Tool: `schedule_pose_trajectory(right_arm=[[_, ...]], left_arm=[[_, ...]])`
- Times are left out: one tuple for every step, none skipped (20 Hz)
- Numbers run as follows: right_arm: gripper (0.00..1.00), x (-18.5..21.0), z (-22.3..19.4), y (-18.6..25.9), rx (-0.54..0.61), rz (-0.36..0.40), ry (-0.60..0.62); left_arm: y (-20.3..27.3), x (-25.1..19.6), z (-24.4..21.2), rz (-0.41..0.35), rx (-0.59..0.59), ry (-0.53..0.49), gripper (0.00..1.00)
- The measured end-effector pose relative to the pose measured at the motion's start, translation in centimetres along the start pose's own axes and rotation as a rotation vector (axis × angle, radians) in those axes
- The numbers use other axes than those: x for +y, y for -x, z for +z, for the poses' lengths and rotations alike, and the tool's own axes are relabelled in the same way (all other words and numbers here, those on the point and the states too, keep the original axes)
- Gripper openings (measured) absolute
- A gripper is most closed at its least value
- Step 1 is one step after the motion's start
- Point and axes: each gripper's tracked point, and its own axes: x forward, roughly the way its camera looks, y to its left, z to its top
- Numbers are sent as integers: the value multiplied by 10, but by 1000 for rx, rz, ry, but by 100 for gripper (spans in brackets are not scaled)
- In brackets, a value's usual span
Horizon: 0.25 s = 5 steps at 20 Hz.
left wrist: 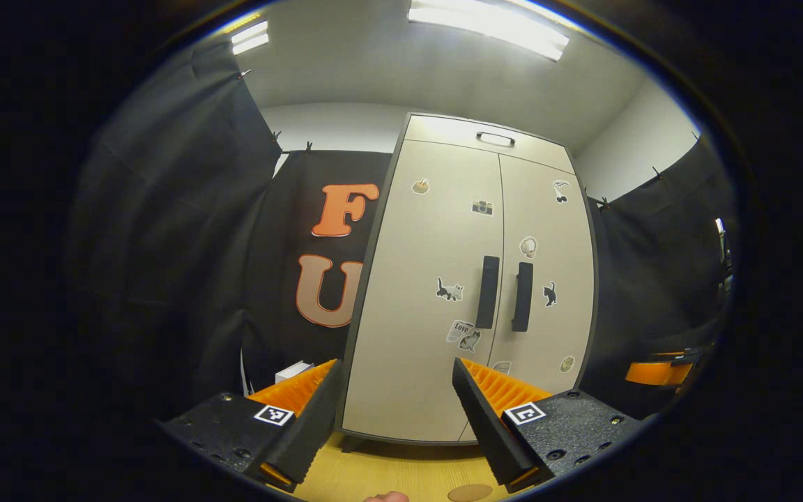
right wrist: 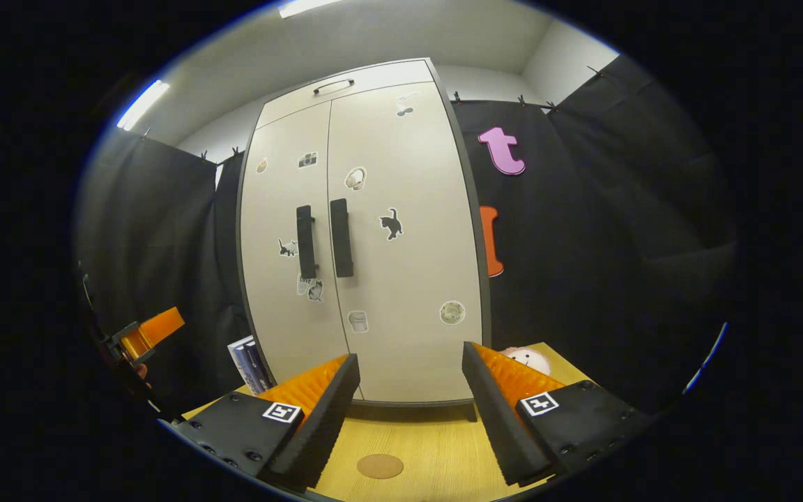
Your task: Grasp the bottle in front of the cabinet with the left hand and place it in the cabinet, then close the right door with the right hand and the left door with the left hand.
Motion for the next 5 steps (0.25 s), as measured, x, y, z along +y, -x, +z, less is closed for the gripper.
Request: schedule_pose_trajectory(right_arm=[[98, 0, 0, 0, 0, 0, -1], [98, 0, 0, 0, 0, 0, -2], [98, 0, 0, 0, 0, 1, -3], [98, 0, 0, 0, 0, 1, -4], [98, 1, -1, -1, 2, 2, -3]], left_arm=[[0, 0, -1, 1, 1, -1, 95], [-1, 0, -1, 0, 1, 0, 95], [-1, 1, -1, 1, 2, 1, 95], [-1, 1, -2, 1, 4, 1, 95], [-1, 2, -3, 2, 7, 0, 95]])
